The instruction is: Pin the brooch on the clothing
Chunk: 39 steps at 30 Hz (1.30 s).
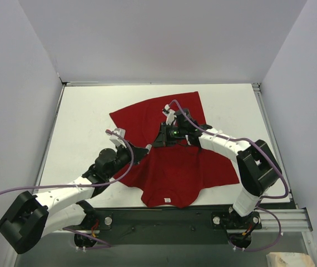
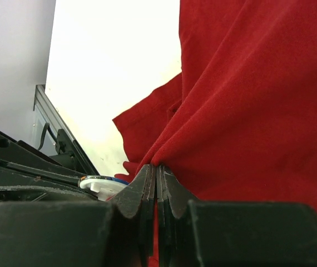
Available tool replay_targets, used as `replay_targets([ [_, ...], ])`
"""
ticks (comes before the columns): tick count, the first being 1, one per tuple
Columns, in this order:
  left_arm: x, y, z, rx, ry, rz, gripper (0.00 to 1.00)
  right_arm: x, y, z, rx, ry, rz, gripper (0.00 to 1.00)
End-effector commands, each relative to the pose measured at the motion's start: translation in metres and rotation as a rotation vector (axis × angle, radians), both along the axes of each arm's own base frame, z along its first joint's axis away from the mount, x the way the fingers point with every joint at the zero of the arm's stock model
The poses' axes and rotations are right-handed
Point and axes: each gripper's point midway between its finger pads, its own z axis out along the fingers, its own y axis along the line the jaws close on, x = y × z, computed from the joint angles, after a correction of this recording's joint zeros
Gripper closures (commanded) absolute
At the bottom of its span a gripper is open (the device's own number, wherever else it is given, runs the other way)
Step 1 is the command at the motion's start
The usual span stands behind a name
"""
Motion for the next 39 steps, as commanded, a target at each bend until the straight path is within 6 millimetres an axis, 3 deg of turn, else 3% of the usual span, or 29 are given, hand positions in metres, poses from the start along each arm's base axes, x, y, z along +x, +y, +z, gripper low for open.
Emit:
replay_targets([
  [1, -0.001, -0.009, 0.087, -0.268, -0.206, -0.057, 1.00, -0.006, 0.002, 0.010, -0.030, -0.041, 0.030, 1.00],
  [23, 0.005, -0.021, 0.117, -0.304, -0.272, -0.099, 1.00, -0.017, 0.003, 0.003, -0.150, -0.086, 0.078, 1.00],
  [39, -0.003, -0.023, 0.144, -0.358, -0.330, -0.141, 1.00, -0.016, -0.003, 0.006, -0.211, -0.136, 0.077, 1.00],
])
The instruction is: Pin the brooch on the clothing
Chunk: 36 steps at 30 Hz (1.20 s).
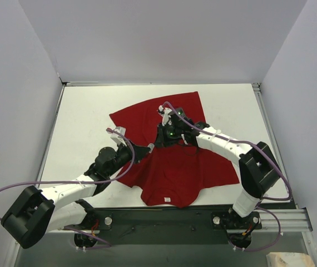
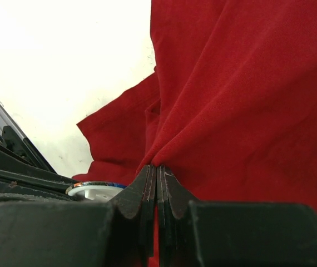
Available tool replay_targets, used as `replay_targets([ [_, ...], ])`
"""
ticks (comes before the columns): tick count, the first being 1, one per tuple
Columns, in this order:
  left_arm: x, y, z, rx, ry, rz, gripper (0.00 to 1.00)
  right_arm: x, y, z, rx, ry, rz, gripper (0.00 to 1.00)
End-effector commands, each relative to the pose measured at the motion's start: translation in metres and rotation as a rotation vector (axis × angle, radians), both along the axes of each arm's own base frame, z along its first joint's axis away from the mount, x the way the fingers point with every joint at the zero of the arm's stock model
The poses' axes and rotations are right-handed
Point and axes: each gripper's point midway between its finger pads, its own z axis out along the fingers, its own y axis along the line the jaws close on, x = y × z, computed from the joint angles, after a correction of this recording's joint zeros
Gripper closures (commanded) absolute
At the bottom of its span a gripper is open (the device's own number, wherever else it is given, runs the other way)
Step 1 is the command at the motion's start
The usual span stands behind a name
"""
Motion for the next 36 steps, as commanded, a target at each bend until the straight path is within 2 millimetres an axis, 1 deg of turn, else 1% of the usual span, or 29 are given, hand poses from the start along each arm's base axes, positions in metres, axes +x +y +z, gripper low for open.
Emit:
replay_targets([
  [1, -0.005, -0.015, 0.135, -0.287, -0.310, -0.078, 1.00, -0.016, 0.002, 0.011, -0.019, -0.012, 0.045, 1.00],
  [2, -0.004, -0.016, 0.134, -0.280, -0.306, -0.081, 1.00, -0.015, 0.002, 0.017, -0.012, -0.026, 0.041, 0.95],
  [4, -0.003, -0.017, 0.127, -0.264, -0.293, -0.084, 1.00, -0.013, 0.000, 0.024, -0.011, -0.055, 0.024, 0.79],
  [5, -0.002, -0.019, 0.121, -0.255, -0.278, -0.086, 1.00, -0.011, -0.001, 0.034, 0.003, -0.079, 0.018, 0.66],
  [7, -0.003, -0.021, 0.115, -0.249, -0.261, -0.097, 1.00, -0.006, -0.005, 0.047, 0.012, -0.116, -0.005, 0.53],
  [8, -0.001, -0.023, 0.109, -0.242, -0.247, -0.100, 1.00, -0.003, -0.008, 0.060, 0.022, -0.151, -0.025, 0.44],
  [9, -0.001, -0.024, 0.107, -0.240, -0.242, -0.104, 1.00, 0.000, -0.010, 0.067, 0.028, -0.170, -0.037, 0.40],
  [10, -0.001, -0.025, 0.100, -0.231, -0.227, -0.112, 1.00, 0.004, -0.013, 0.074, 0.034, -0.188, -0.055, 0.36],
  [11, -0.001, -0.026, 0.098, -0.232, -0.223, -0.114, 1.00, 0.007, -0.019, 0.085, 0.037, -0.217, -0.082, 0.30],
  [12, -0.002, -0.027, 0.099, -0.239, -0.226, -0.123, 1.00, 0.010, -0.023, 0.091, 0.041, -0.232, -0.099, 0.28],
  [13, -0.001, -0.027, 0.094, -0.233, -0.218, -0.125, 1.00, 0.010, -0.026, 0.093, 0.042, -0.241, -0.107, 0.27],
  [14, -0.001, -0.028, 0.093, -0.233, -0.219, -0.129, 1.00, 0.012, -0.034, 0.102, 0.047, -0.266, -0.131, 0.25],
  [15, -0.001, -0.027, 0.093, -0.231, -0.221, -0.129, 1.00, 0.013, -0.037, 0.105, 0.046, -0.281, -0.141, 0.25],
  [16, -0.001, -0.027, 0.092, -0.230, -0.220, -0.129, 1.00, 0.012, -0.042, 0.102, 0.038, -0.280, -0.149, 0.25],
  [17, -0.001, -0.027, 0.092, -0.227, -0.223, -0.132, 1.00, 0.013, -0.049, 0.108, 0.044, -0.303, -0.163, 0.25],
  [19, -0.001, -0.027, 0.091, -0.222, -0.225, -0.133, 1.00, 0.010, -0.058, 0.107, 0.039, -0.316, -0.176, 0.24],
  [20, -0.001, -0.027, 0.091, -0.219, -0.228, -0.139, 1.00, 0.013, -0.065, 0.107, 0.036, -0.319, -0.191, 0.24],
  [23, -0.001, -0.027, 0.090, -0.202, -0.234, -0.151, 1.00, 0.007, -0.073, 0.109, 0.073, -0.336, -0.155, 0.22],
  [25, -0.003, -0.028, 0.085, -0.182, -0.222, -0.171, 1.00, 0.007, -0.078, 0.115, 0.110, -0.353, -0.132, 0.18],
  [27, -0.004, -0.028, 0.079, -0.154, -0.217, -0.194, 1.00, 0.003, -0.085, 0.119, 0.125, -0.381, -0.101, 0.15],
  [28, -0.005, -0.028, 0.078, -0.147, -0.215, -0.201, 1.00, 0.000, -0.083, 0.130, 0.166, -0.414, -0.070, 0.10],
  [29, -0.006, -0.028, 0.075, -0.133, -0.214, -0.212, 1.00, -0.003, -0.080, 0.136, 0.193, -0.447, -0.030, 0.09],
  [30, -0.008, -0.028, 0.074, -0.125, -0.216, -0.236, 1.00, -0.007, -0.080, 0.134, 0.206, -0.447, -0.005, 0.09],
  [31, -0.009, -0.028, 0.071, -0.118, -0.213, -0.249, 1.00, -0.017, -0.074, 0.139, 0.246, -0.443, 0.055, 0.06],
  [32, -0.009, -0.027, 0.069, -0.105, -0.214, -0.259, 1.00, -0.022, -0.069, 0.143, 0.278, -0.460, 0.098, 0.06],
  [33, -0.009, -0.026, 0.068, -0.099, -0.216, -0.272, 1.00, -0.027, -0.067, 0.143, 0.294, -0.459, 0.133, 0.06],
  [34, -0.014, -0.028, 0.068, -0.095, -0.221, -0.313, 1.00, -0.038, -0.060, 0.145, 0.337, -0.437, 0.202, 0.05],
  [35, -0.017, -0.028, 0.065, -0.081, -0.223, -0.338, 1.00, -0.041, -0.056, 0.148, 0.365, -0.445, 0.236, 0.05],
  [36, -0.019, -0.029, 0.063, -0.074, -0.224, -0.361, 1.00, -0.048, -0.053, 0.147, 0.388, -0.424, 0.267, 0.05],
])
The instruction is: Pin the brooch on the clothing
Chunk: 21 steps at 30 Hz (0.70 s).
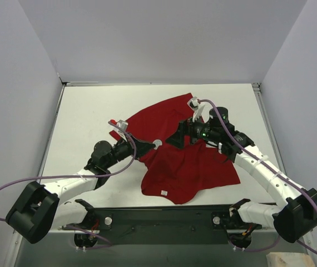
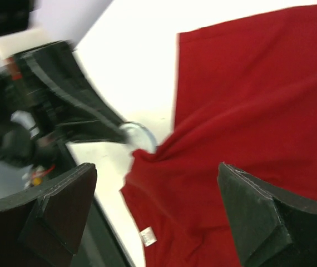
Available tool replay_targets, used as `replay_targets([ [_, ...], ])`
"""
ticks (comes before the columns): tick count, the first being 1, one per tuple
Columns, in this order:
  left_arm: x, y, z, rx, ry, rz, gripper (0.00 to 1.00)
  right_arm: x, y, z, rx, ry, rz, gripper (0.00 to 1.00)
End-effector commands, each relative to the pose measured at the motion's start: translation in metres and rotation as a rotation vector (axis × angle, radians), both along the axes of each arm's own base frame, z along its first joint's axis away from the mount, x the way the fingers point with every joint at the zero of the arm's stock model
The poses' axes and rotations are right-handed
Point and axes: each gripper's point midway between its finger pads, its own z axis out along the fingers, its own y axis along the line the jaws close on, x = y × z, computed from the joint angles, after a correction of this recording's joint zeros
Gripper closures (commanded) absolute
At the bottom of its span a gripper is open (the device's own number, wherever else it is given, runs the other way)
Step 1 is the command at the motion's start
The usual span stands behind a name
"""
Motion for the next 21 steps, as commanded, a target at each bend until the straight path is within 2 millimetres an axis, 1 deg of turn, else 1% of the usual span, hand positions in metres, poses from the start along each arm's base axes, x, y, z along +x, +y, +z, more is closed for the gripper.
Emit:
replay_targets([
  [1, -0.016, -0.008, 0.019, 0.020, -0.100, -0.172, 1.00, -0.033, 0.027, 0.026, 0.138, -0.073, 0.282, 0.05],
  [2, -0.018, -0.008, 0.019, 0.025, -0.109, -0.189, 1.00, -0.041, 0.031, 0.030, 0.168, -0.077, 0.338, 0.05],
  [6, -0.031, -0.009, 0.017, 0.034, -0.133, -0.285, 1.00, -0.050, 0.035, 0.025, 0.172, -0.058, 0.386, 0.05],
  [9, -0.036, -0.008, 0.019, 0.031, -0.148, -0.315, 1.00, -0.055, 0.039, 0.021, 0.168, -0.041, 0.406, 0.06],
  [10, -0.037, -0.007, 0.018, 0.033, -0.153, -0.316, 1.00, -0.056, 0.040, 0.017, 0.167, -0.027, 0.411, 0.07],
  [15, -0.036, -0.003, 0.023, 0.029, -0.171, -0.301, 1.00, -0.055, 0.044, 0.012, 0.187, -0.003, 0.416, 0.19],
  [21, -0.036, 0.001, 0.024, 0.040, -0.185, -0.298, 1.00, -0.054, 0.042, 0.011, 0.219, -0.002, 0.409, 0.19],
])
